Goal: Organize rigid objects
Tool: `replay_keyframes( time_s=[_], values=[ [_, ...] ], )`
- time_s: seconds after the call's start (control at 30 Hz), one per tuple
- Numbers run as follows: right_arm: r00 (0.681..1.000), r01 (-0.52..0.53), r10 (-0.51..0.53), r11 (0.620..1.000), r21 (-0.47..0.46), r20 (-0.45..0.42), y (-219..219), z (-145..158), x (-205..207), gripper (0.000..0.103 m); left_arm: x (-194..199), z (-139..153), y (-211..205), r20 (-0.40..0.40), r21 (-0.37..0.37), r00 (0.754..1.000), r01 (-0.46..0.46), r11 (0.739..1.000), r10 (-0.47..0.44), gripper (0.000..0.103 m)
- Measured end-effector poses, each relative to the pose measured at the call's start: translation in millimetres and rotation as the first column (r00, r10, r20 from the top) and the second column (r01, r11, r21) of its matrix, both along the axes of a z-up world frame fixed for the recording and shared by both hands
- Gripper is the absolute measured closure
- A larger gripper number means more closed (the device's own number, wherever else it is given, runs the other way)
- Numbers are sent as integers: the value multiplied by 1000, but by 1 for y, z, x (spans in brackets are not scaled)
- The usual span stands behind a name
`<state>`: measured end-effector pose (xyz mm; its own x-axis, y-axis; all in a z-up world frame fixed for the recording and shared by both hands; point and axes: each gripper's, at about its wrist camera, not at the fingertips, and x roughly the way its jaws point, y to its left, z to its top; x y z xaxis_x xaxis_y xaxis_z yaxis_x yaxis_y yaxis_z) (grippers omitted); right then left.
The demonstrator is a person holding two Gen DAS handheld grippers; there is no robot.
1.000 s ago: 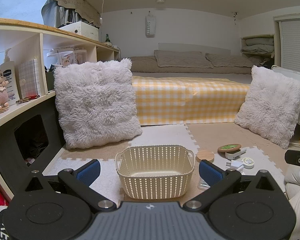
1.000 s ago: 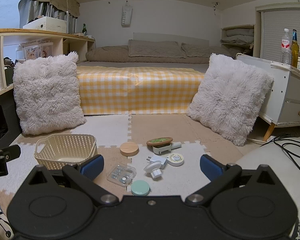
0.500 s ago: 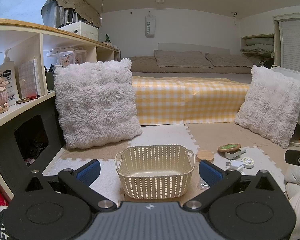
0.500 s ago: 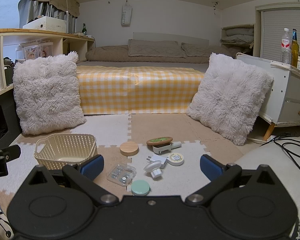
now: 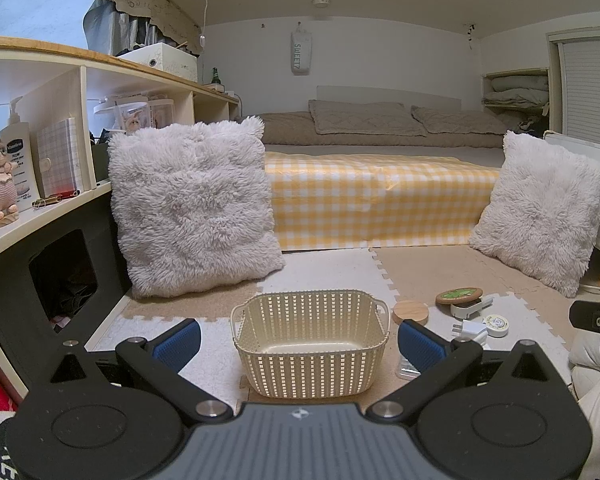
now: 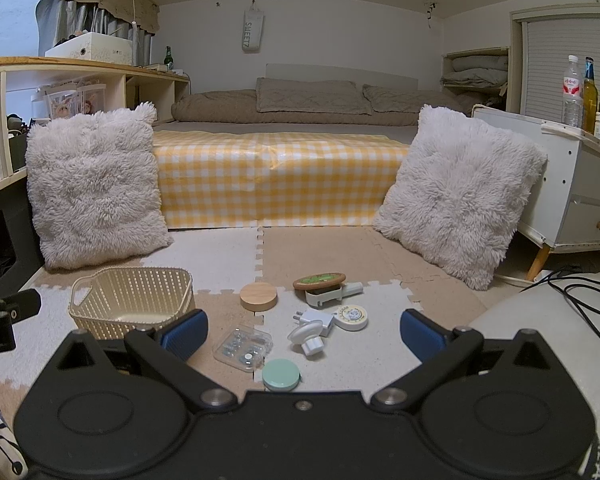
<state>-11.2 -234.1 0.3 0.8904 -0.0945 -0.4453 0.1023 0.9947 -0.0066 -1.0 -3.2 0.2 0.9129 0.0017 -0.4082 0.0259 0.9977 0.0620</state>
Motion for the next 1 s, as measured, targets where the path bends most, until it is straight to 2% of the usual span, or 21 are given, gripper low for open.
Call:
replay_keyframes(
  time_s=[0.73, 1.0],
  values=[
    [1000, 0, 0, 1000, -1, 2, 0, 2, 0, 0, -2, 2, -1, 3, 0, 1000, -1, 1000, 1, 0],
    [1000, 0, 0, 1000, 15, 14, -3, 10, 1, 0, 1, 12, 5, 17, -44, 1000, 25, 999, -24, 0]
  ],
)
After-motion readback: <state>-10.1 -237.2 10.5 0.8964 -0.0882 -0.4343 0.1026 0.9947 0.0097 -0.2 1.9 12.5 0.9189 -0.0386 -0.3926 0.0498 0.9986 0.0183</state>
